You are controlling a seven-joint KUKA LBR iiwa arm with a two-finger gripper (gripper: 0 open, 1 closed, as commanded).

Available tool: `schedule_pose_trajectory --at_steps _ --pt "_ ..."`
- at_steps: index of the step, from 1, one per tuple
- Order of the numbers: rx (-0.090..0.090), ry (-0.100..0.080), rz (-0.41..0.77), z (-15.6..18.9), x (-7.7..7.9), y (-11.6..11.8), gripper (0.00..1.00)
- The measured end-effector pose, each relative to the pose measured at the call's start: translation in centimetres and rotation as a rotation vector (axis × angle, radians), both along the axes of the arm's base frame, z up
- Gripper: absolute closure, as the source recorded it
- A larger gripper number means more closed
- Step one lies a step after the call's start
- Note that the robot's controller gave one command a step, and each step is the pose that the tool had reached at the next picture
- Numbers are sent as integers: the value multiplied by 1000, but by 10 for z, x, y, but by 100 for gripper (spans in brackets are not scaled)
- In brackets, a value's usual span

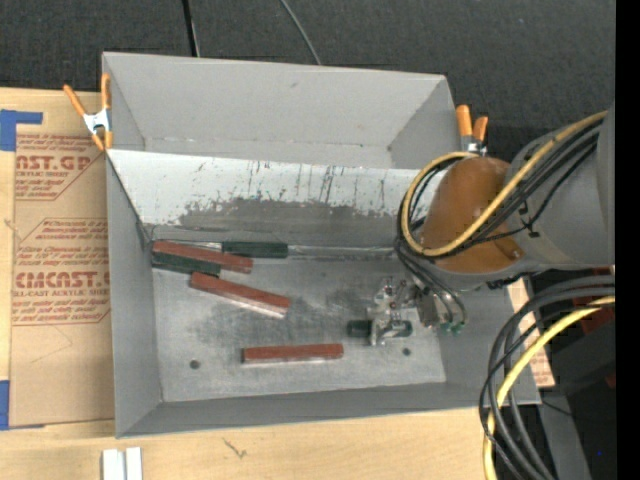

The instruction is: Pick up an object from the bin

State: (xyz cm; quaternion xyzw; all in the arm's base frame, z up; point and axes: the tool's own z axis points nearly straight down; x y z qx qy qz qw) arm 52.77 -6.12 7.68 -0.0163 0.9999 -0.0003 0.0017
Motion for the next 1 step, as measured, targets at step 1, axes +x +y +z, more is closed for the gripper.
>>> schedule_pose_trajectory --at_steps 1 --pt "0 0 57 140 -2 -16 100"
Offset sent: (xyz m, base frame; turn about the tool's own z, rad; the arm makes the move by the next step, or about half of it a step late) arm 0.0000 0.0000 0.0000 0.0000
